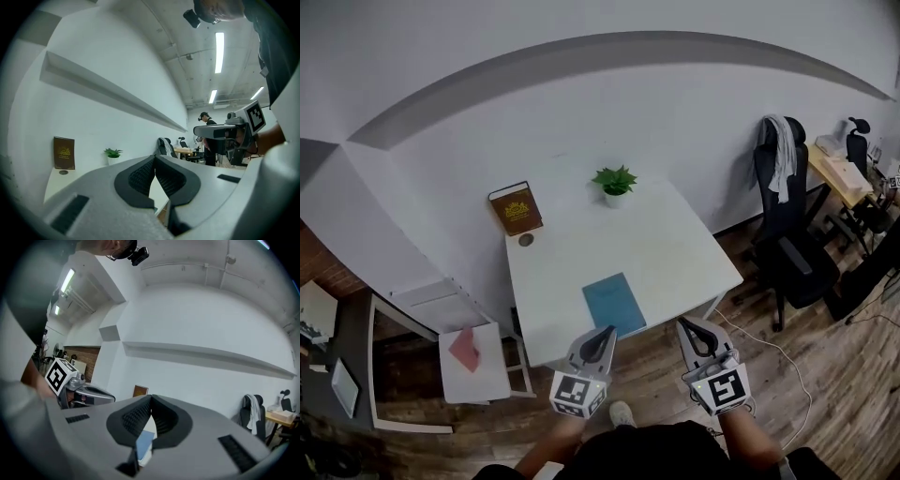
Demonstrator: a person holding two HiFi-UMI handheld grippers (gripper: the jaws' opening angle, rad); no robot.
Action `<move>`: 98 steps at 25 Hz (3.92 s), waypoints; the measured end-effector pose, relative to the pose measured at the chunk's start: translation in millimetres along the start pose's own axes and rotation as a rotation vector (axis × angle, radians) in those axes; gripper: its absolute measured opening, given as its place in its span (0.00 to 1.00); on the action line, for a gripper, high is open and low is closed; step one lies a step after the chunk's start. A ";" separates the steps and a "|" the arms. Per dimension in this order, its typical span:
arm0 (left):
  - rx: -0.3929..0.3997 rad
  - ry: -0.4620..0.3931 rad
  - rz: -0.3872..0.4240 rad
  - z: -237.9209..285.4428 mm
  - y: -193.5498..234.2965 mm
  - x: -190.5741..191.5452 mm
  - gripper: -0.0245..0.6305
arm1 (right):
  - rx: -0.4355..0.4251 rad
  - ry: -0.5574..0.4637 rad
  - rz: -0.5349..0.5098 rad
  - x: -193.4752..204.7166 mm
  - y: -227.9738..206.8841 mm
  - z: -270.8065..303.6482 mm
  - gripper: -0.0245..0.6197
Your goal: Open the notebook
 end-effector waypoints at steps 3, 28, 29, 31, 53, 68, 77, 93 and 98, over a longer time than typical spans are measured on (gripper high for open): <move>-0.037 0.027 0.017 -0.1 22.4 6.1 0.04 | -0.010 -0.005 0.019 7.4 -0.1 24.0 0.04; -0.199 0.415 0.157 84.1 24.2 69.0 0.24 | -0.323 0.022 0.090 66.7 -79.0 133.2 0.04; -0.195 0.441 0.175 86.4 22.9 74.0 0.25 | -0.331 0.021 0.093 69.0 -79.1 134.5 0.04; -0.172 0.500 0.222 91.7 18.7 85.1 0.31 | -0.347 0.021 0.099 73.7 -78.6 136.1 0.04; 0.119 0.918 0.559 168.6 -7.0 189.2 0.22 | -0.392 0.109 0.147 115.5 -104.2 138.4 0.04; 0.199 0.960 0.546 173.7 -7.4 190.3 0.11 | -0.379 0.067 0.153 120.0 -112.0 143.1 0.04; 0.129 0.825 0.479 154.6 -3.4 160.2 0.05 | -0.388 0.057 0.155 113.1 -101.6 142.5 0.04; -0.272 0.352 -0.036 80.5 23.8 119.9 0.05 | -0.474 0.022 0.095 91.9 -67.1 147.8 0.04; -0.436 0.175 -0.315 41.7 40.4 125.4 0.05 | -0.513 0.010 0.076 81.7 -52.2 154.8 0.04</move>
Point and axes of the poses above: the fingertips, and each gripper's own axes: z forward along the fingers, y to its left, x out of its underside, the point moved 10 cm from there along -z, backward along the fingers, and after that the axes turned 2 degrees about -z, right-handed, at the moved point
